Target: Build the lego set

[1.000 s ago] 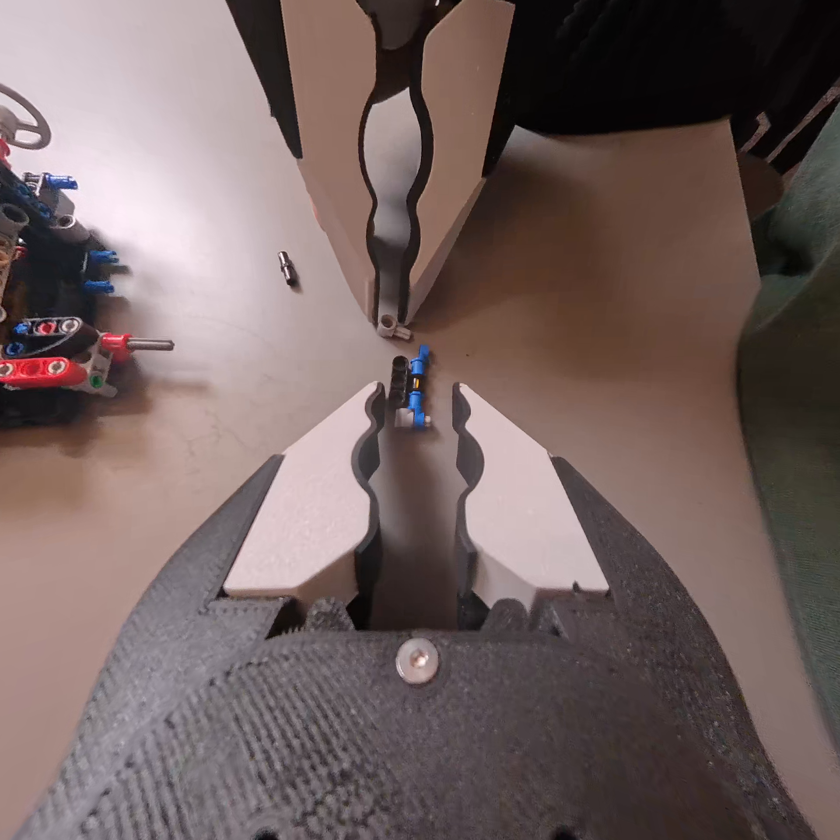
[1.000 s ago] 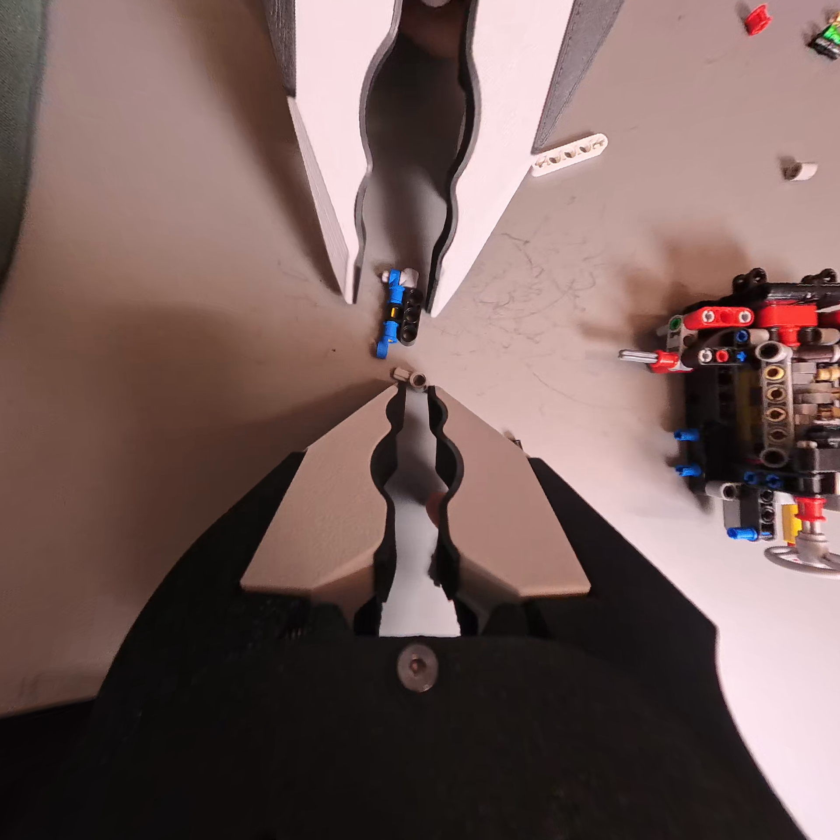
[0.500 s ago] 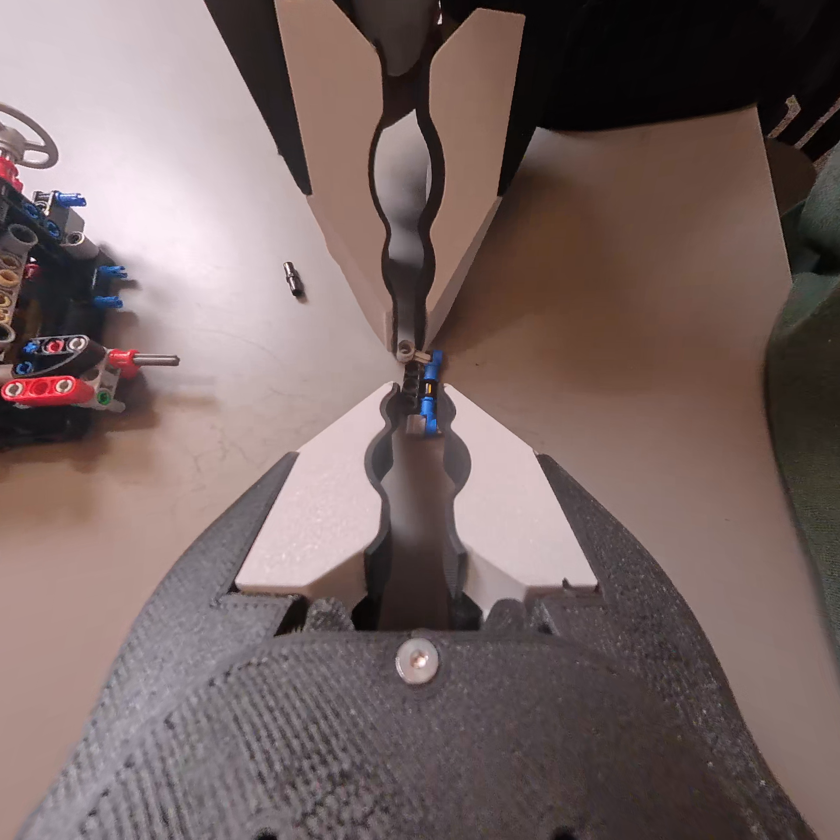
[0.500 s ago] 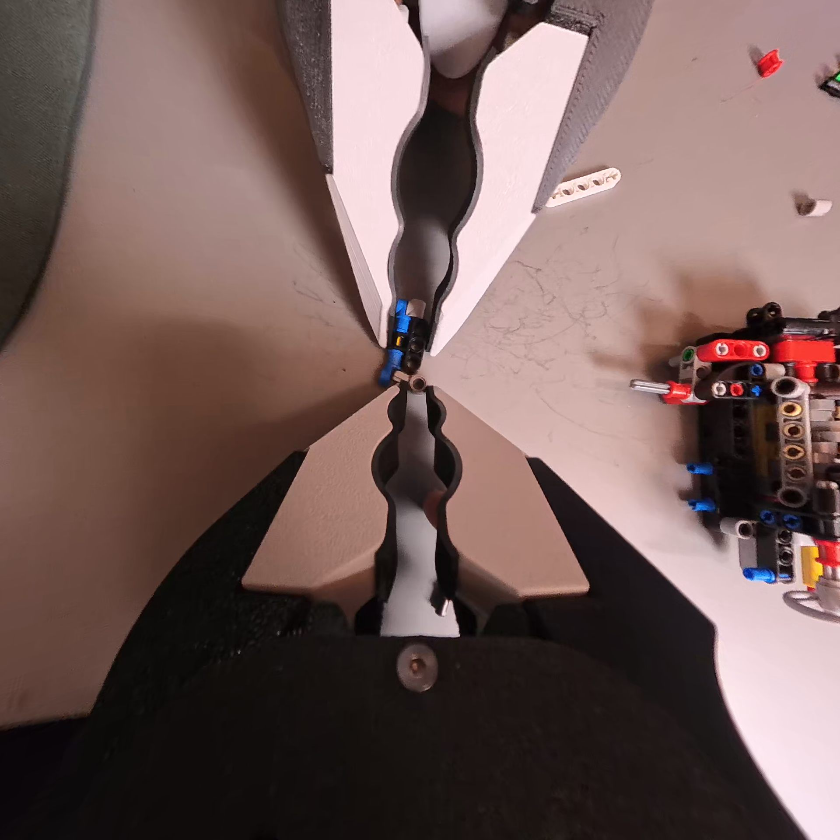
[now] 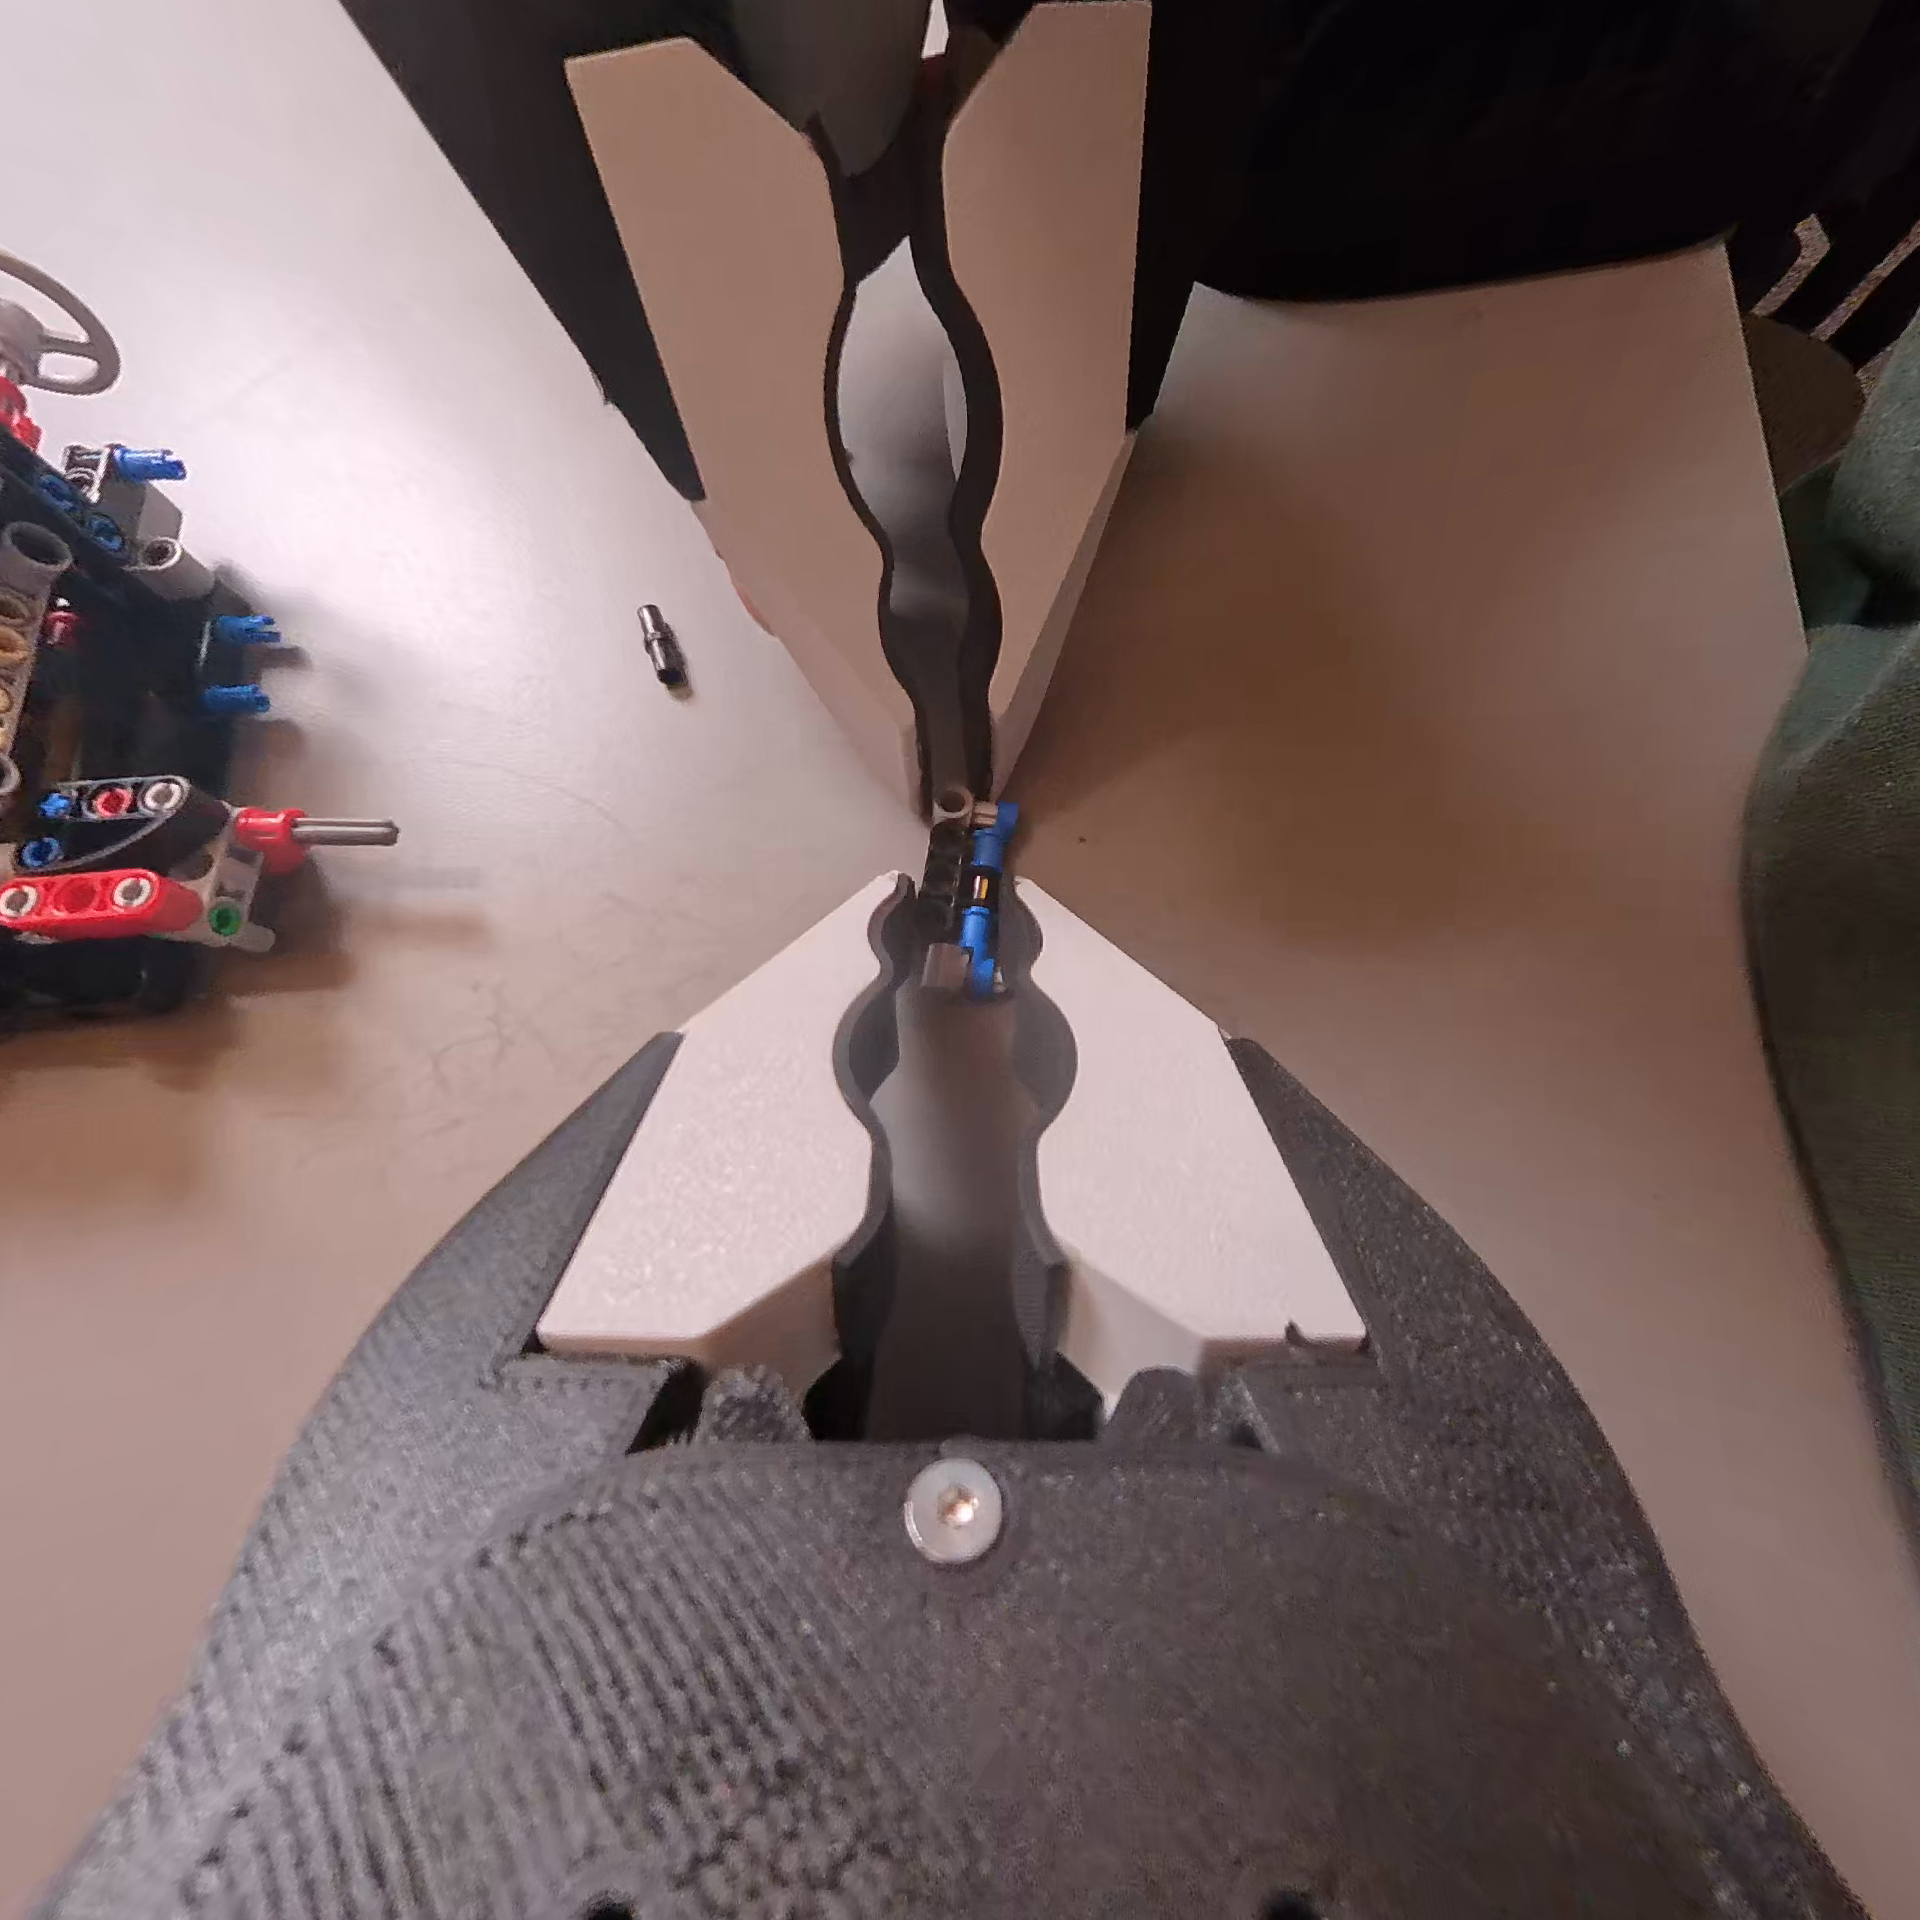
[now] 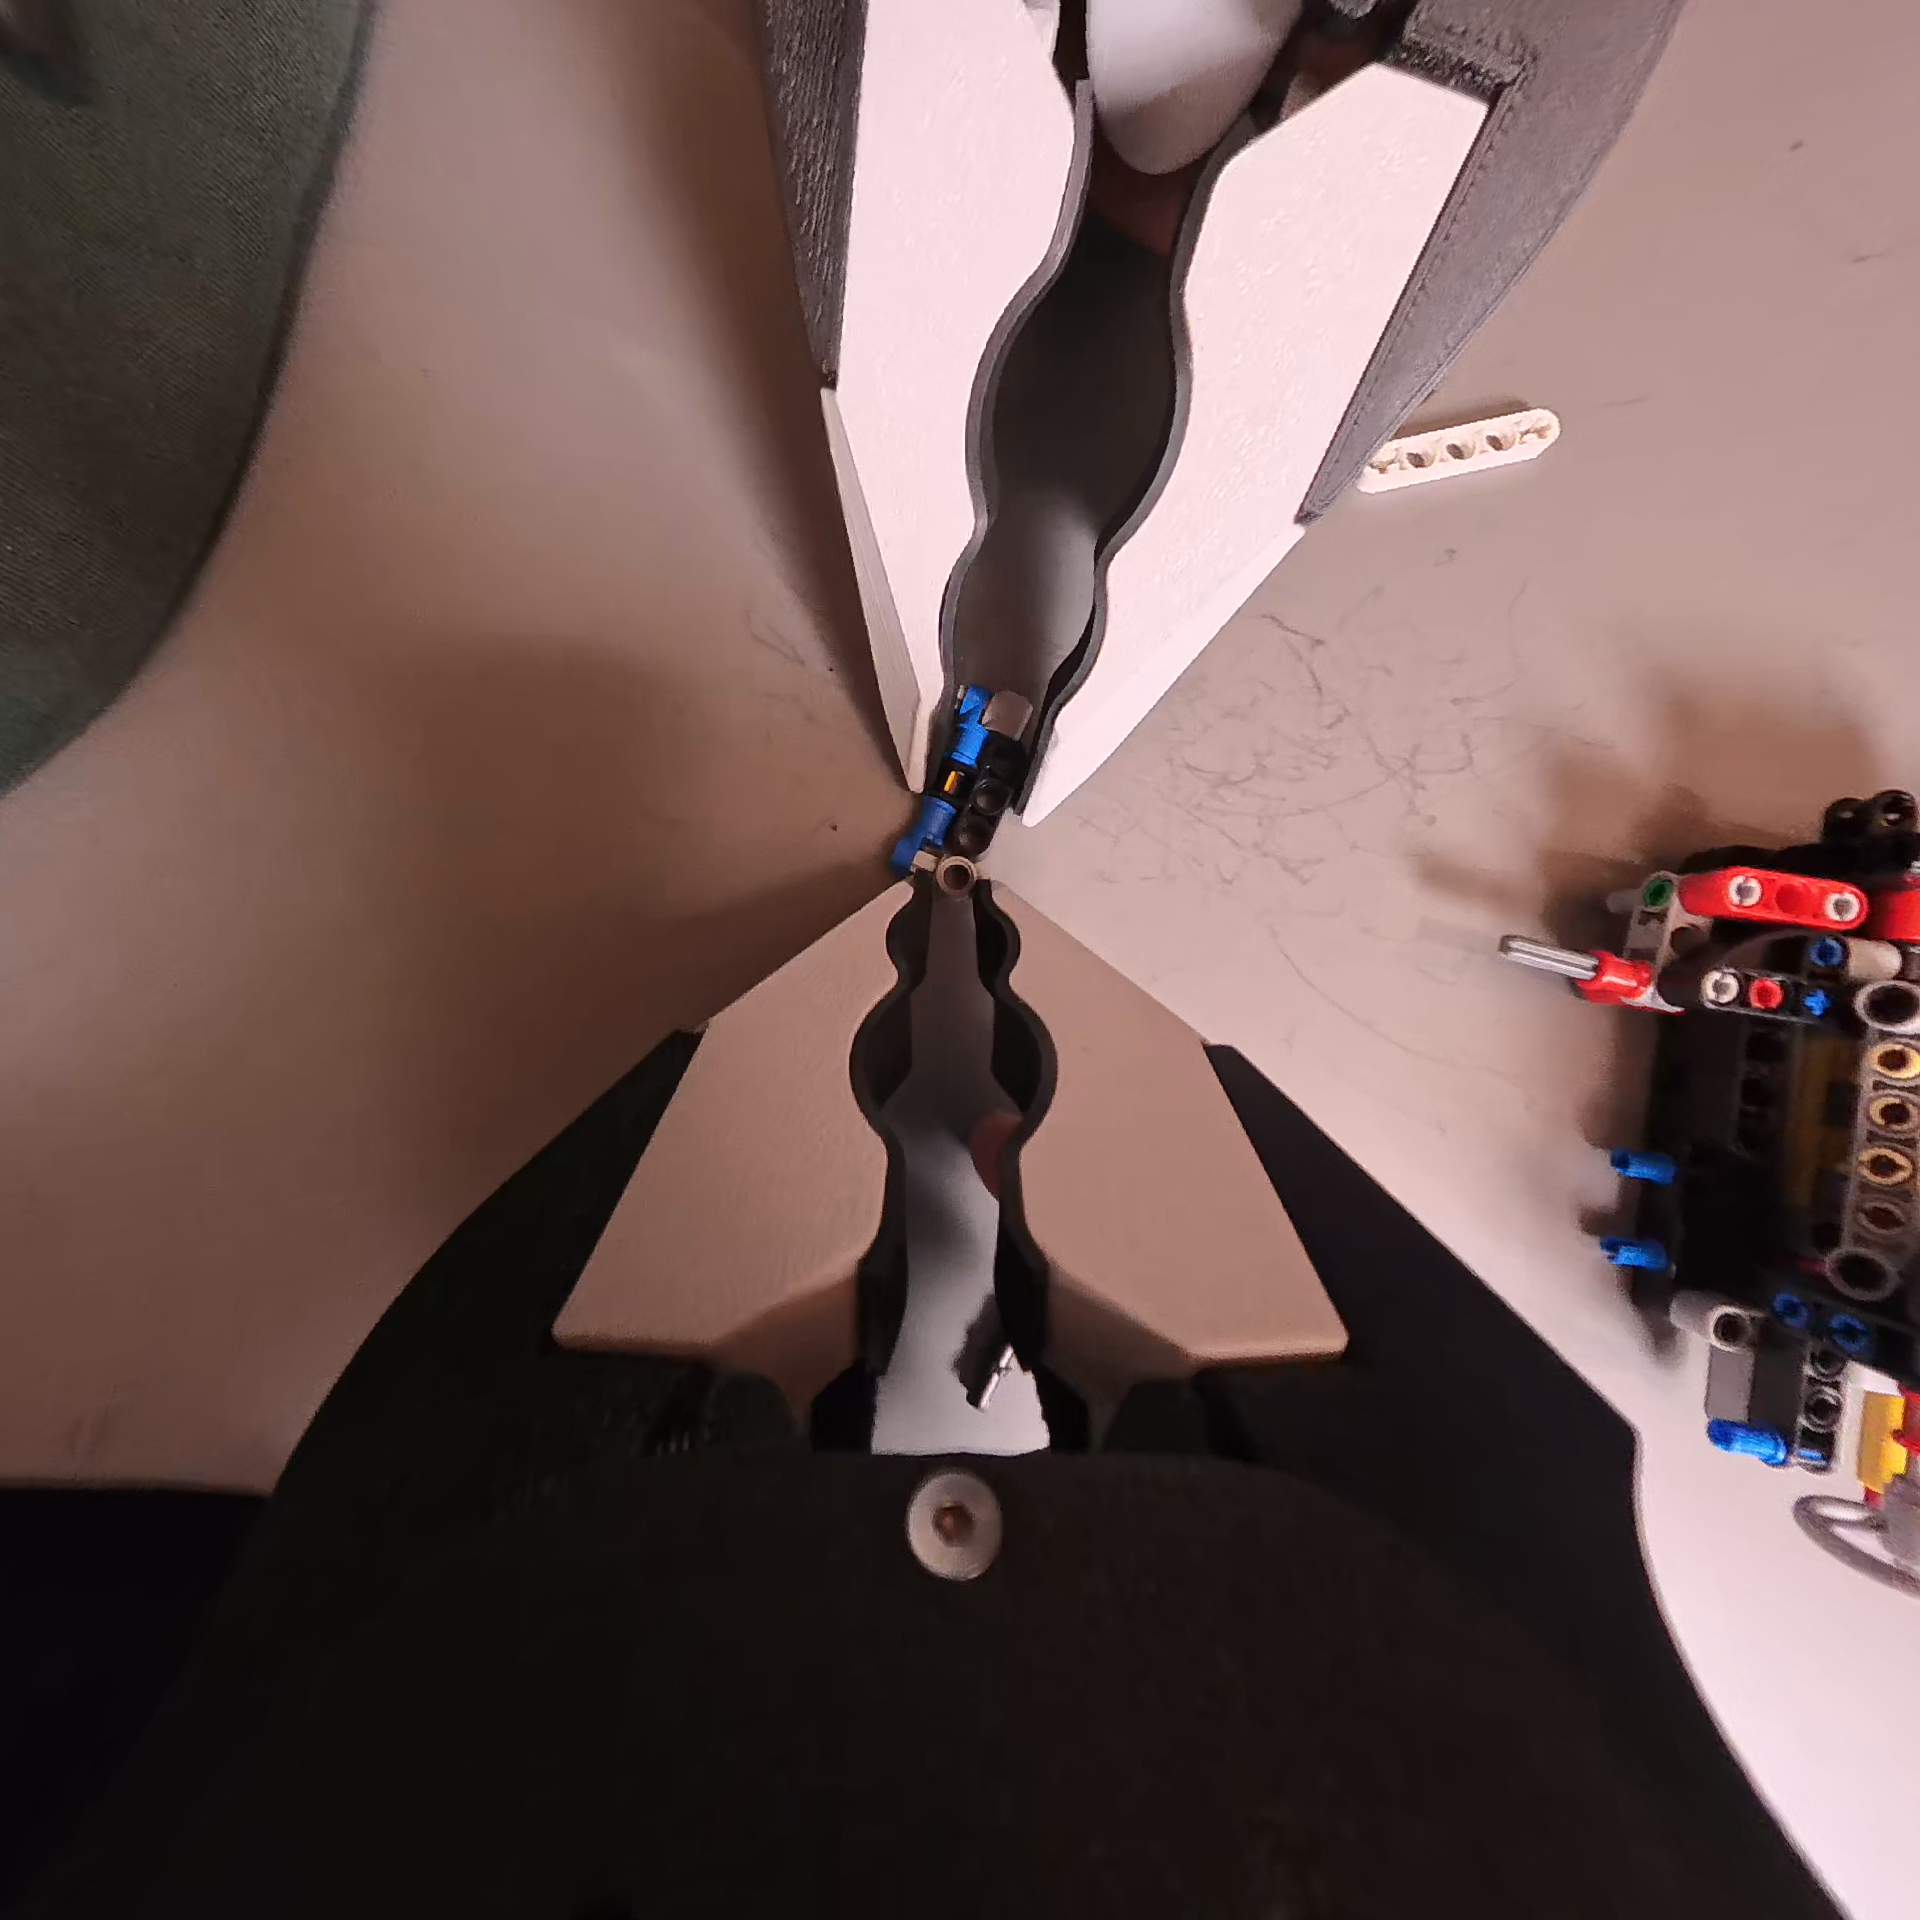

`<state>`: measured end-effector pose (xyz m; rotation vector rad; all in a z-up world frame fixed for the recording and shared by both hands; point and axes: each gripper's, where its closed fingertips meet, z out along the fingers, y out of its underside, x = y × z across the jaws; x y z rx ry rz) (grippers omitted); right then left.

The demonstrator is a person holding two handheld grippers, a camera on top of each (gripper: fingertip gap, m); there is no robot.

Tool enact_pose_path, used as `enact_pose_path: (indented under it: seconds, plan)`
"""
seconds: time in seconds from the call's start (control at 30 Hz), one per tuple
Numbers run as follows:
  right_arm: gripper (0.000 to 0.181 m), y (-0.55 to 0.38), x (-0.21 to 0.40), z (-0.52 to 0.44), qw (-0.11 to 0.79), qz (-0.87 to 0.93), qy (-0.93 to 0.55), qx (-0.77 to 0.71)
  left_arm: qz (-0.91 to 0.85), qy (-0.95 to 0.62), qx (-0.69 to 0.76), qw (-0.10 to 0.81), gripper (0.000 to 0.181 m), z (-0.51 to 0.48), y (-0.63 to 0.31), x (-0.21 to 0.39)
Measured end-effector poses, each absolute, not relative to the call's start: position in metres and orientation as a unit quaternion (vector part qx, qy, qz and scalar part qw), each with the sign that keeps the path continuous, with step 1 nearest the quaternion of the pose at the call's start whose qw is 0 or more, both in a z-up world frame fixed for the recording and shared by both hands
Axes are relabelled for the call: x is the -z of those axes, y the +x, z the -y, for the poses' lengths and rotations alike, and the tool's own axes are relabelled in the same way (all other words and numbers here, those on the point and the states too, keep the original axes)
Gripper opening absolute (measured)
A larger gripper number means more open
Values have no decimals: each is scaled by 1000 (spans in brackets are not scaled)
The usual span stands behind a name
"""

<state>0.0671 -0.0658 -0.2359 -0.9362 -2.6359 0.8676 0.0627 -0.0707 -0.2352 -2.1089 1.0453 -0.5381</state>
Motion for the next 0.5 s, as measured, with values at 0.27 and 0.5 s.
enact_pose_path:
  seconds: [0.27, 0.5]
  plan:
    - [26, 73, 233, 69, 89, 884, -338, -312, -401, -818, 205, 358, 14, 70, 63, 235]
    - [22, 72, 236, 73, 129, 881, -360, -279, -388, -825, 202, 357, 14, 69, 62, 235]
